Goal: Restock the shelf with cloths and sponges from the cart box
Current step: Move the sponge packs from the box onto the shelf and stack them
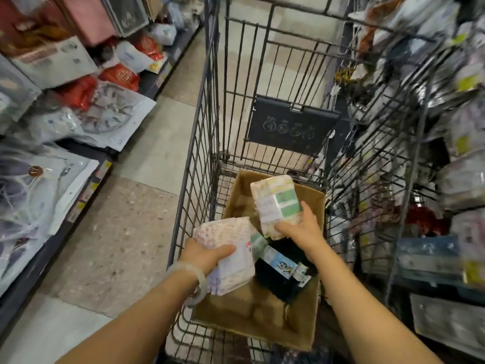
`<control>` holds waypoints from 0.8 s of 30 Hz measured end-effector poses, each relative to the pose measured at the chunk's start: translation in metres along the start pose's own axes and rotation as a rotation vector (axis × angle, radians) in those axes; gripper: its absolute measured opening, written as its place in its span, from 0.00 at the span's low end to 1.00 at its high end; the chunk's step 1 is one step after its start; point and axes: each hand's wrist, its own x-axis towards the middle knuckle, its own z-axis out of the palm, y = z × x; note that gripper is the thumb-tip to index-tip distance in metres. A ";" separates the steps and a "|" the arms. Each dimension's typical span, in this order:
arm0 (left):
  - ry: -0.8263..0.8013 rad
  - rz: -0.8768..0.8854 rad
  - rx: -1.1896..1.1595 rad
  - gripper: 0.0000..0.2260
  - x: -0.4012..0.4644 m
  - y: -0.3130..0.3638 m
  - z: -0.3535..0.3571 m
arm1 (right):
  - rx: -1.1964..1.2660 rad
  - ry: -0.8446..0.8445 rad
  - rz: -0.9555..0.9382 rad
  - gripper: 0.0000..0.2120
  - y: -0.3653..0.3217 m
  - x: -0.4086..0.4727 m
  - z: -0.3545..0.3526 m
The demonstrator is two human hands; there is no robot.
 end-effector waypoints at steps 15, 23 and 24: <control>-0.359 0.520 -0.083 0.34 -0.184 -0.072 -0.058 | 0.099 0.330 -0.321 0.51 0.038 -0.317 0.030; -0.660 0.549 0.010 0.34 -0.288 -0.111 -0.099 | 0.451 0.407 -0.446 0.18 0.075 -0.465 0.034; -0.696 0.546 0.026 0.38 -0.300 -0.110 -0.098 | 0.469 0.403 -0.440 0.19 0.078 -0.480 0.030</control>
